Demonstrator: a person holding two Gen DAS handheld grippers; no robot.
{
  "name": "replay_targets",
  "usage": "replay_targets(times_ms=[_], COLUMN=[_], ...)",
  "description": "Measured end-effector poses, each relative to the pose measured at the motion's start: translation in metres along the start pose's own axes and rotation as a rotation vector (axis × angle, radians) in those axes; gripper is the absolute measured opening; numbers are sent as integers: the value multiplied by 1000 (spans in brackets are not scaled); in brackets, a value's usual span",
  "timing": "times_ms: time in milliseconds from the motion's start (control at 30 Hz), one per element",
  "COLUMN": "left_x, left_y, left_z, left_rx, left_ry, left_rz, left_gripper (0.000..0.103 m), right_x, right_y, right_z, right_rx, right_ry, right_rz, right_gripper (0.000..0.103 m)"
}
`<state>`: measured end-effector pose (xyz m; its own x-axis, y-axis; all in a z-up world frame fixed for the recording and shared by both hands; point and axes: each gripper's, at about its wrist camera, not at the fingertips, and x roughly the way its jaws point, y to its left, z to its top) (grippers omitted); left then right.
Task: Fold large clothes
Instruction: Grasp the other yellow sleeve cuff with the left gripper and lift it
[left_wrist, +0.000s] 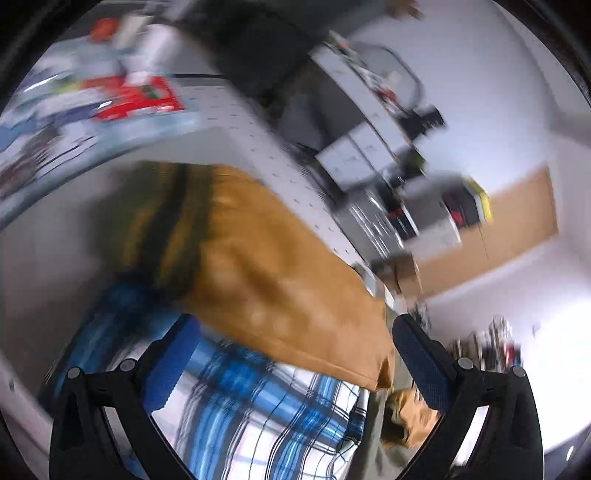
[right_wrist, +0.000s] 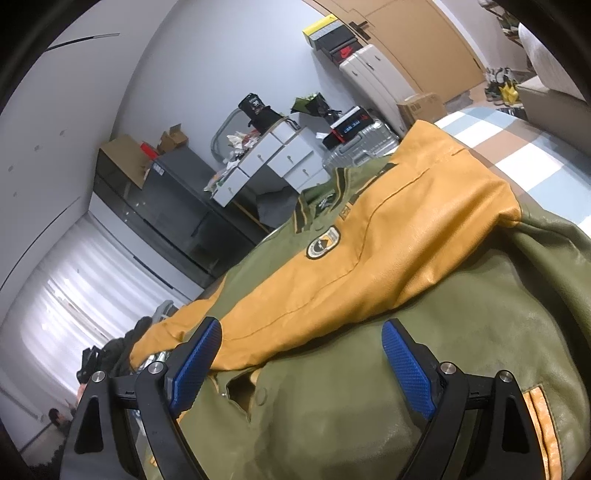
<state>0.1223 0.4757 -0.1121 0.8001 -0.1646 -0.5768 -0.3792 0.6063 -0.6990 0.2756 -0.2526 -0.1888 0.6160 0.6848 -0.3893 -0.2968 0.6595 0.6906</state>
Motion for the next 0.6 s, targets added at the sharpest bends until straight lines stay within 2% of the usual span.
replay_targets(times_ms=[67,133,333,400,500,533,567,600], left_x=[22,42,28,31,41,42,41,41], left_y=[-1,7,18,14,10,7,6,4], left_z=[3,3,-2,-4,7,9,8,12], left_rx=[-3,-66,-271,-262,-181,-155,-129,-97], left_ry=[58,87,-95,-122,-120,-130,-149,-159], left_rz=[65,107,151,185,252,280,311,342], left_gripper=[102,101,101,101,101,98,86,61], right_x=[1,0,1,1,2,2,1,1], right_y=[1,1,1,2,2,2,1,1], right_z=[0,-1,-2,-3,-3,-3,-3,-3], right_rx=[2,-2,-7,-6,-6,-6,-5,-3], right_ry=[0,-2,0,2,5,4,1,0], right_rz=[-10,-16,-38,-40,-41,-40,-41,-40], right_gripper=[90,90,90,90,90,90,90,90])
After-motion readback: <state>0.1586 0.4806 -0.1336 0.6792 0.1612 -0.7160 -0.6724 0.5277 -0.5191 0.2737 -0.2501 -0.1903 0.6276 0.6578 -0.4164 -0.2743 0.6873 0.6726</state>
